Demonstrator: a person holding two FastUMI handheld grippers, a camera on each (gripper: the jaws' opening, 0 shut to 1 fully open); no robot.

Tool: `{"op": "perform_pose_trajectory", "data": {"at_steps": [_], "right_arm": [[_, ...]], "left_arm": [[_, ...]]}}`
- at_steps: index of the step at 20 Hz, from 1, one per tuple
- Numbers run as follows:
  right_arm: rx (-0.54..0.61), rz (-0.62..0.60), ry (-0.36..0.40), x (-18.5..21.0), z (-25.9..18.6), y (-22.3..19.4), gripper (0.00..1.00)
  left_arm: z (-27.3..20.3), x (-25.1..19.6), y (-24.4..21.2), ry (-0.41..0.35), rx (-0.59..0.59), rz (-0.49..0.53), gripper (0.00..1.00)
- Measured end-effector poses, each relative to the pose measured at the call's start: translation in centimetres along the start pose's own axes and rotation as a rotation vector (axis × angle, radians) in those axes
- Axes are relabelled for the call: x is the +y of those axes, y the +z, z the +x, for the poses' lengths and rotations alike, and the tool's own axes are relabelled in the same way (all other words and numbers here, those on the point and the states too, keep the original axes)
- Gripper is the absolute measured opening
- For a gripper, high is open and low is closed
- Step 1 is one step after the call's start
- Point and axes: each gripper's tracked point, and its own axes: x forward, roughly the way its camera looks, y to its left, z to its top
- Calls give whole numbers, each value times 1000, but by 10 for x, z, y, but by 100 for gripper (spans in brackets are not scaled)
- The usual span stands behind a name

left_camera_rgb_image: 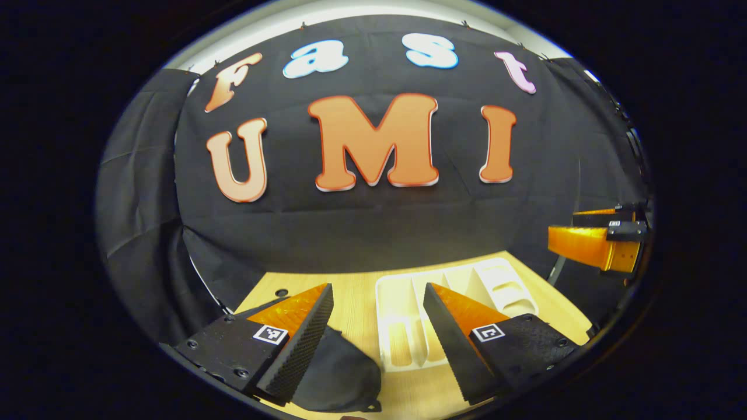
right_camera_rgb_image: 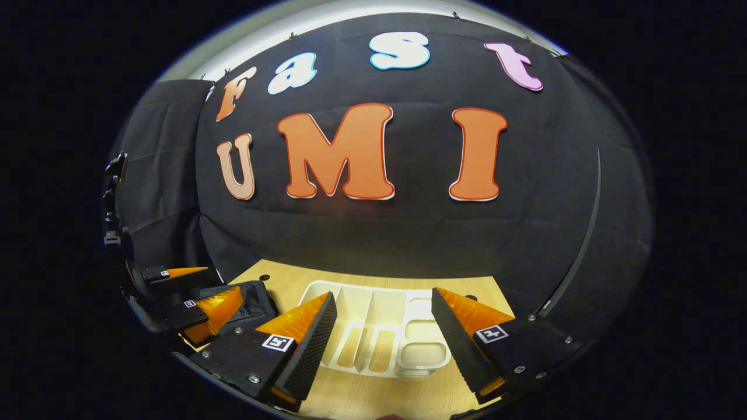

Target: Open the schoolbag, grab two books from the bookshelf and put them into the schoolbag.

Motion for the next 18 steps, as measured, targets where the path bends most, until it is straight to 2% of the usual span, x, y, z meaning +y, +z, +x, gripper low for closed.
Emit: {"op": "perform_pose_trajectory", "data": {"at_steps": [6,7,9,15,16,18], "right_arm": [[-95,-12,-88,-11,-7,13,97],[-97,-4,-93,-9,-8,10,97],[-93,-4,-99,-6,-11,5,97],[-100,-12,-149,-4,-10,-3,97],[-93,-9,-148,-2,-9,-6,97],[-91,-10,-150,2,-8,-8,97]], "left_arm": [[-14,3,49,72,-223,-7,100],[-15,3,64,63,-287,-11,98],[-18,-4,80,38,-360,-13,100],[-13,-7,65,18,-328,-38,100],[-13,-8,65,16,-323,-43,96],[-11,-8,65,10,-326,-53,100]]}}
